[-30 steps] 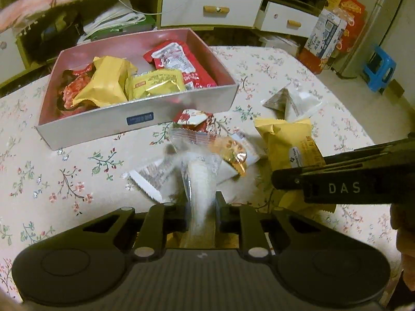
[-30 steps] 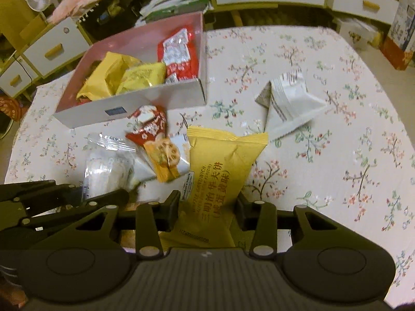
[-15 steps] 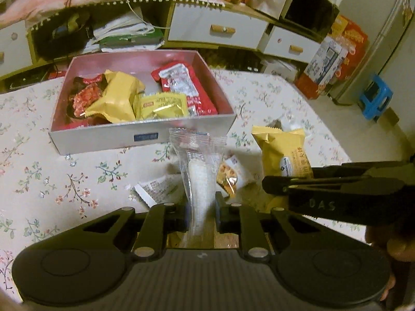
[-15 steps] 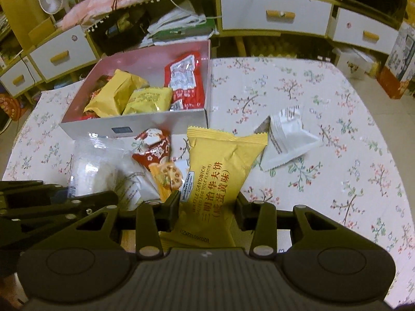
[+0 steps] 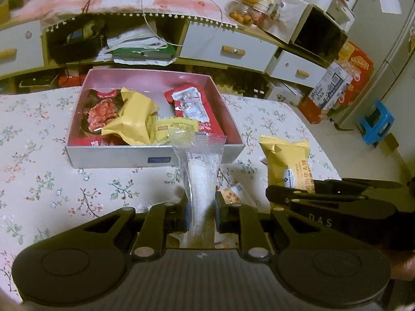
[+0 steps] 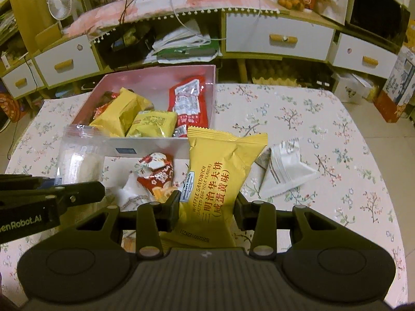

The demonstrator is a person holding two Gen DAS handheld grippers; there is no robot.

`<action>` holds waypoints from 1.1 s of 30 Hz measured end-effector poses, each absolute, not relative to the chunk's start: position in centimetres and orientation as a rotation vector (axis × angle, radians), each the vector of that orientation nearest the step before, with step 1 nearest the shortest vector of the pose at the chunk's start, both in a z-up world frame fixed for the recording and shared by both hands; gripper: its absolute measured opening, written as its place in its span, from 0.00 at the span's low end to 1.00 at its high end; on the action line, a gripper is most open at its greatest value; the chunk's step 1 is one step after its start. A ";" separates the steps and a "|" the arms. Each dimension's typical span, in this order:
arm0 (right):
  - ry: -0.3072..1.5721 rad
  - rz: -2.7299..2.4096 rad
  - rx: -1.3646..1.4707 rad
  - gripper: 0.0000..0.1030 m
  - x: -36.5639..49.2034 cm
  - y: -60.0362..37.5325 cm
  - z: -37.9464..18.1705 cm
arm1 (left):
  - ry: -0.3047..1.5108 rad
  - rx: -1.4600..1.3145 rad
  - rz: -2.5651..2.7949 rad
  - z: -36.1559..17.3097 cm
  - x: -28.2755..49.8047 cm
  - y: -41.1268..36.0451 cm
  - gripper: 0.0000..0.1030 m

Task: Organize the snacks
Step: 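Carry both packets into the white box and open both grippers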

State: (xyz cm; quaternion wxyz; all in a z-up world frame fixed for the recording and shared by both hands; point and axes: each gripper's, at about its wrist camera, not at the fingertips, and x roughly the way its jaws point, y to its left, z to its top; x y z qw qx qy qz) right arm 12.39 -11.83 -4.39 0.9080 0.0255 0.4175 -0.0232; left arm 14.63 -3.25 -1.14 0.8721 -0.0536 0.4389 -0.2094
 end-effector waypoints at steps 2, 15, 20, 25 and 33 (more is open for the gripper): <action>0.848 -0.047 0.044 0.37 12.5 -11.6 -4.1 | 0.908 -0.119 -0.432 -0.8 14.9 -2.9 0.20; 0.766 0.045 0.194 0.36 17.5 -13.9 -2.3 | 0.835 -0.281 -0.309 0.7 20.9 1.8 0.20; 0.773 0.123 0.180 0.36 20.5 -12.5 -3.0 | 0.826 -0.237 -0.282 0.3 23.7 0.9 0.20; 0.759 0.141 0.178 0.36 22.5 -12.1 -3.3 | 0.828 -0.184 -0.205 -0.9 25.9 2.0 0.20; 0.756 0.137 0.117 0.37 23.6 -12.1 -4.4 | 0.839 -0.178 -0.176 -2.6 26.8 2.8 0.21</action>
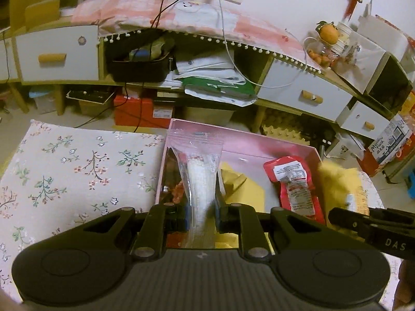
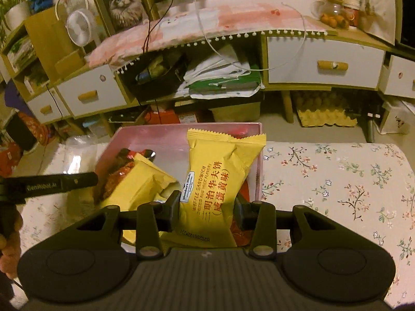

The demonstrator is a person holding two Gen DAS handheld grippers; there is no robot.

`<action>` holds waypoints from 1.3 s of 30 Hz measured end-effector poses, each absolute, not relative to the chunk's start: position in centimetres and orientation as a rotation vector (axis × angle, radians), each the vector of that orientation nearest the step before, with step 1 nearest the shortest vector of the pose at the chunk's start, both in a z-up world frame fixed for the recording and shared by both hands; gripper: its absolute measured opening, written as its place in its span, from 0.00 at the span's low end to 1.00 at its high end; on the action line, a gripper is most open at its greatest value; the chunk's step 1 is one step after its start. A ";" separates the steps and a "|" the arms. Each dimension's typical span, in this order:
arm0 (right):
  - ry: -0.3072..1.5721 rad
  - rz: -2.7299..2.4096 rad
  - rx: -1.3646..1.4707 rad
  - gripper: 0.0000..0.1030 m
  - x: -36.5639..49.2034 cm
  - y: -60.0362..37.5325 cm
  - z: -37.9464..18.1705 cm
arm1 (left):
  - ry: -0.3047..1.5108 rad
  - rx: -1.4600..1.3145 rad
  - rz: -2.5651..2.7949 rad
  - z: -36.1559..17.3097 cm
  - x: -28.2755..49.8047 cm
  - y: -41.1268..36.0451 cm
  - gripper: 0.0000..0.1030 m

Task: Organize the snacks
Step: 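Carry both packets into the white box and open both grippers, then grasp a white printed packet with the left gripper while the right grasps the pink candy packet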

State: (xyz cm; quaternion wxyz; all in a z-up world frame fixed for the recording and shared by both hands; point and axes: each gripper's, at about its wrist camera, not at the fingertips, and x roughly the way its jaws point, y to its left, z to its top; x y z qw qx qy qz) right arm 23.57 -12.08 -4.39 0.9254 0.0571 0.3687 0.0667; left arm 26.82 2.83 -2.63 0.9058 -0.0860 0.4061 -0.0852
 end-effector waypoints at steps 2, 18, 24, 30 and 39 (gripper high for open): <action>0.748 0.113 0.108 0.40 23.7 -12.1 -4.3 | 0.845 -0.184 -0.175 -2.5 26.7 2.9 0.25; 0.773 0.132 0.133 0.51 18.8 -12.3 0.1 | 0.841 -0.125 -0.134 2.2 19.7 3.7 0.52; 0.825 0.177 0.066 0.53 15.4 -10.9 0.4 | 0.906 -0.056 -0.194 0.7 14.7 3.1 0.60; 0.924 0.196 0.054 0.53 12.3 -10.1 -1.7 | 1.005 -0.072 -0.192 -2.1 9.7 4.2 0.60; 1.038 0.153 0.202 0.53 8.1 -9.4 -5.5 | 1.059 0.008 -0.151 -5.0 6.5 4.8 0.63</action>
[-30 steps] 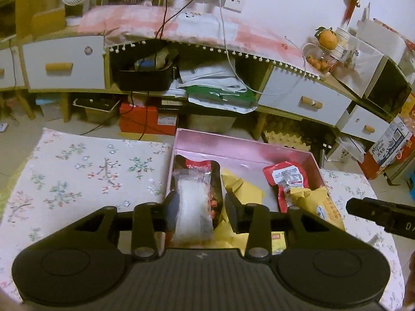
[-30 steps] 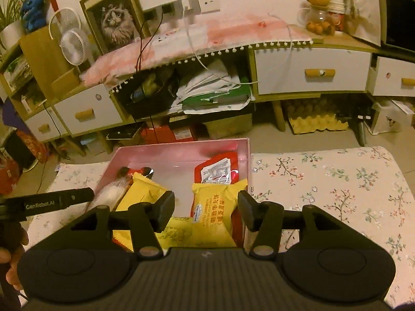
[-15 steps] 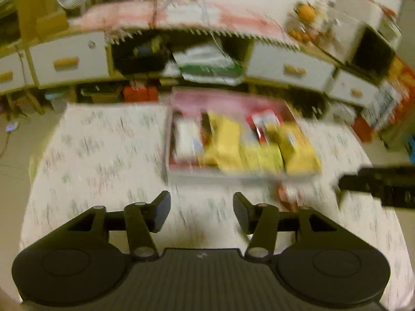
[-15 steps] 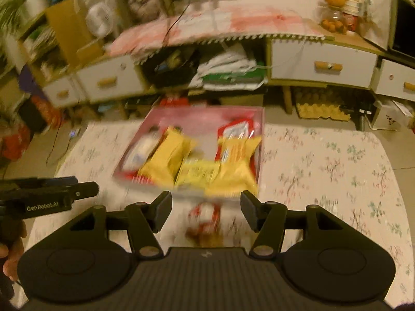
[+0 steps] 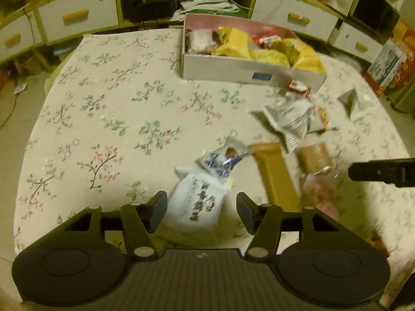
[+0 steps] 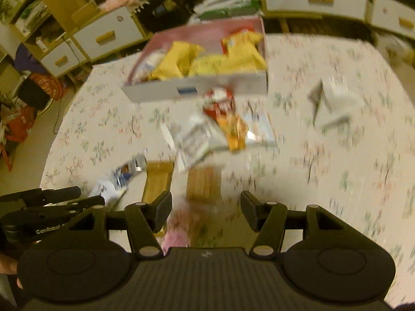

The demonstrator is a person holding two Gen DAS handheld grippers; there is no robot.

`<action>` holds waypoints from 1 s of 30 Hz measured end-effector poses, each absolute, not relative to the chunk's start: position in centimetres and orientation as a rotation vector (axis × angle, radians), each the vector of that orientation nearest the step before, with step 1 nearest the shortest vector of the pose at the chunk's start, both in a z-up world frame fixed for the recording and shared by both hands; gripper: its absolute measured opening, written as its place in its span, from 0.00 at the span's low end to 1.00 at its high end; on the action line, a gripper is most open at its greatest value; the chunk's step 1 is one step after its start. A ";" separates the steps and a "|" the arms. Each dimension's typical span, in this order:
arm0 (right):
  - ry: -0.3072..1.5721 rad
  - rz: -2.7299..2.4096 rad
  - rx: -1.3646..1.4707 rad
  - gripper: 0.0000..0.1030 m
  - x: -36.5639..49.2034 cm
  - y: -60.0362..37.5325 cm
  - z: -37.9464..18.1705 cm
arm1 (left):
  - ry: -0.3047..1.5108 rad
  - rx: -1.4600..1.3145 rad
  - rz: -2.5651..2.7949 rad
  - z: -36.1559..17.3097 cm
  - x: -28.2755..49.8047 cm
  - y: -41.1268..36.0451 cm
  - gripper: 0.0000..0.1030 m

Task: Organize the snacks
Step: 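Grasp a white printed packet with the left gripper while the right grasps the pink candy packet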

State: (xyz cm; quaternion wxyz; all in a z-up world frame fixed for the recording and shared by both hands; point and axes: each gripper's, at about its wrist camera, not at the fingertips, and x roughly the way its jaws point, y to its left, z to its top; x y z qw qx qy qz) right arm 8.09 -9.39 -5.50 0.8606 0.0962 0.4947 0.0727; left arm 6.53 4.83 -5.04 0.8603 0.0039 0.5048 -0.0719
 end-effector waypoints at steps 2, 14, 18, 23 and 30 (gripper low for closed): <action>1.051 0.141 0.230 0.53 7.5 -9.1 -6.2 | 1.058 0.030 -0.143 -5.4 6.5 4.8 0.63; 1.091 0.111 0.277 0.53 6.3 -6.6 -9.0 | 1.079 0.116 -0.133 -7.1 6.7 4.0 0.68; 1.108 0.140 0.233 0.56 6.4 -5.3 -9.7 | 1.078 0.136 -0.123 -7.6 6.8 3.6 0.54; 1.097 0.151 0.143 0.29 6.4 -4.1 -10.2 | 1.068 0.179 -0.125 -7.5 6.5 3.0 0.52; 1.081 0.156 0.123 0.28 6.3 -4.2 -10.2 | 1.057 0.203 -0.137 -7.1 6.1 2.2 0.51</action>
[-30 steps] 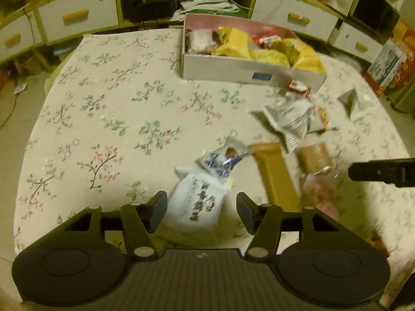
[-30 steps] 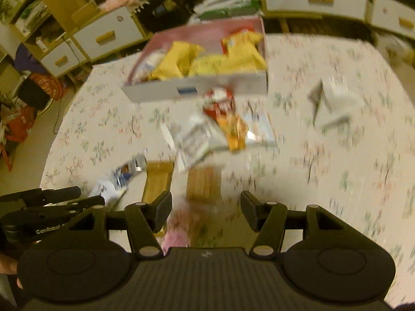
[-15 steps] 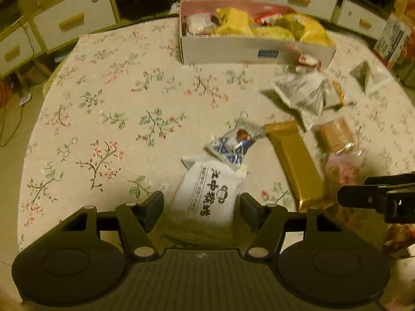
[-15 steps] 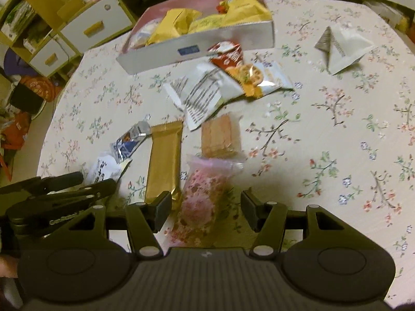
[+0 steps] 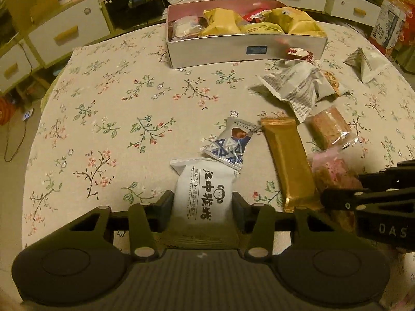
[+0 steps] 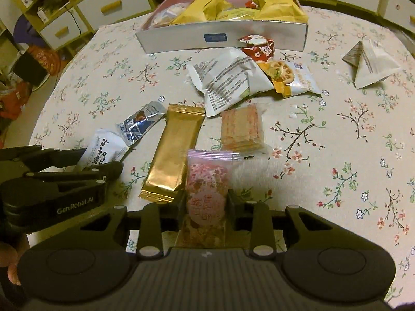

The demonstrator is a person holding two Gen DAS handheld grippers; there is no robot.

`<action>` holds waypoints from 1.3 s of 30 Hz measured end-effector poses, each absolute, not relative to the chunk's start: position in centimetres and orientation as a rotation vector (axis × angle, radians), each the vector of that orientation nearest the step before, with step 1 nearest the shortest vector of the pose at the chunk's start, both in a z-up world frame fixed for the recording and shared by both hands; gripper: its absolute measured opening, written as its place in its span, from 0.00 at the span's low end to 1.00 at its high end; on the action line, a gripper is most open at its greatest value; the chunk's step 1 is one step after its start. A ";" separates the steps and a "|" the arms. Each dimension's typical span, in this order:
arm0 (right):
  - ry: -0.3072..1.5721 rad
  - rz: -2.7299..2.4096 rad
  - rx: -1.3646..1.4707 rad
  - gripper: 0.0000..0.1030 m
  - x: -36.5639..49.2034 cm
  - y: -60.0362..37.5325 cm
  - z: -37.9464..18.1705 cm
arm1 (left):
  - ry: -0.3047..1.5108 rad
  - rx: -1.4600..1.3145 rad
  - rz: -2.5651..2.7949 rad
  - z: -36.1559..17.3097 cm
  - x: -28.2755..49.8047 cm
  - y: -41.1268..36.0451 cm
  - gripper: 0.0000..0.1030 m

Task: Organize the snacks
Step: 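Grasp a white printed packet with the left gripper while the right grasps the pink candy packet, then carry both packets over the white box and release them inside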

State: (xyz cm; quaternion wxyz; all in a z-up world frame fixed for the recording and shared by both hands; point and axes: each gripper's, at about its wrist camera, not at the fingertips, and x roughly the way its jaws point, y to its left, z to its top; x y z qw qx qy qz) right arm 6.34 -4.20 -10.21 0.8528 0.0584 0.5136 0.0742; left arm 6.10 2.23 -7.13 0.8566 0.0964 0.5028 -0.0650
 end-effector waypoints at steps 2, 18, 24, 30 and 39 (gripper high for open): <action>1.076 0.155 0.112 0.28 6.2 -4.0 -10.2 | 1.052 0.214 -0.137 -7.1 5.9 2.0 0.51; 1.050 0.128 0.118 0.28 5.5 -4.9 -9.4 | 1.022 0.257 -0.171 -6.5 5.5 1.1 0.51; 1.044 0.106 0.123 0.28 5.3 -5.8 -9.2 | 1.009 0.272 -0.180 -6.3 5.3 0.7 0.51; 1.044 0.087 0.101 0.28 5.3 -6.6 -9.0 | 1.006 0.272 -0.178 -6.1 5.3 0.7 0.51; 1.036 0.089 0.094 0.28 5.7 -7.0 -8.1 | 0.969 0.261 -0.189 -4.9 5.2 0.0 0.51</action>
